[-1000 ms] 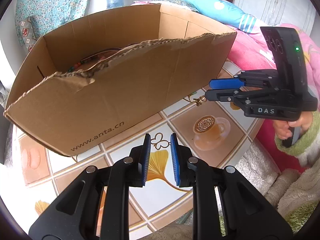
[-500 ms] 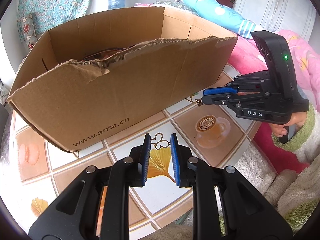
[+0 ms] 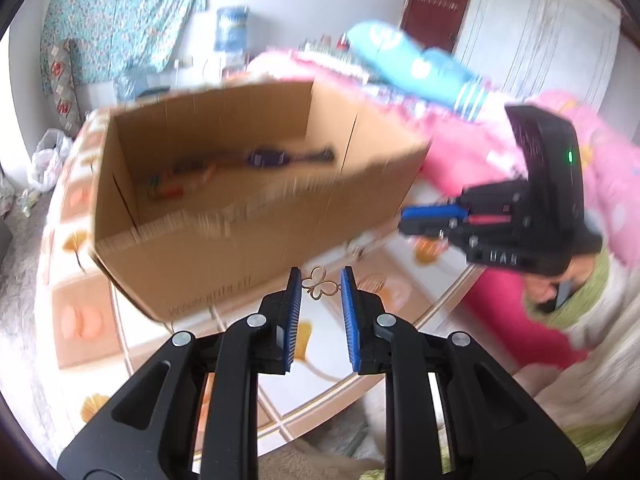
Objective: Organize jewelry
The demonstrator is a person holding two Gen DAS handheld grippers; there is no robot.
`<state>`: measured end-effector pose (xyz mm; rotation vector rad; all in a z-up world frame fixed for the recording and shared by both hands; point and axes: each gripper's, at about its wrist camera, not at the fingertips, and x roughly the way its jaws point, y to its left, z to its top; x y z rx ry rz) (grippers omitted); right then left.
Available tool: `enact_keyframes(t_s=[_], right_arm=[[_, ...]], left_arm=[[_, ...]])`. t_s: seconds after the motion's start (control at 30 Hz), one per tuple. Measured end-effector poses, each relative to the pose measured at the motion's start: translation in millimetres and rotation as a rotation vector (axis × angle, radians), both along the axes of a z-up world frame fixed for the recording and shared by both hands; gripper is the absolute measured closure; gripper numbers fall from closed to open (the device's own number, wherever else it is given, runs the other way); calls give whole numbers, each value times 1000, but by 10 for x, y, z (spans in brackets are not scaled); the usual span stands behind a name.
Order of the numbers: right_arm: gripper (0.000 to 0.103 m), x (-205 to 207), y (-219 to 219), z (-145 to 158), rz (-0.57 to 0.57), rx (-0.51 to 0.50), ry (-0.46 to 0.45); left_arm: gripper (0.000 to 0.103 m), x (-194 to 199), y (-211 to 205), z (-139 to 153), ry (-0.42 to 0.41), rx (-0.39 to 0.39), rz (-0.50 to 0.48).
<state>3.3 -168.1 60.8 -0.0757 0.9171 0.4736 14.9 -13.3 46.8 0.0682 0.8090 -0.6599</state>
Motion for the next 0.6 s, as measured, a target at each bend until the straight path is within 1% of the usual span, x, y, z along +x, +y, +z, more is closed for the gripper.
enact_keyframes(t_s=[0.07,0.13,0.2,0.27,0.3,0.33,0.4,0.47,0.53,0.6], right_arm=[[92,-26,7,259,25,57,-34],[92,-1,1,488,50,90,-75],[92,129,13,705,79,112,-112],[92,372,47,840,105,129,-100],[92,524,59,888,119,136,-78],[92,678,93,890,130,133,-53],[92,1000,202,817,140,89,26],[92,1372,311,626,143,57,155],[92,1632,358,401,142,35,282],[92,1840,399,165,139,7,389]], left_arm=[[84,24,22,181,-24,-19,-9],[84,94,37,333,-39,-39,-21],[84,206,30,447,-52,-40,-35],[84,395,-3,502,-52,-24,-50],[84,488,-28,506,-39,-12,-53],[84,630,-62,480,-8,7,-57],[84,902,-129,406,66,34,-70],[84,1194,-215,252,174,62,-84],[84,1403,-287,115,253,89,-93],[84,1561,-360,-1,323,105,-113]])
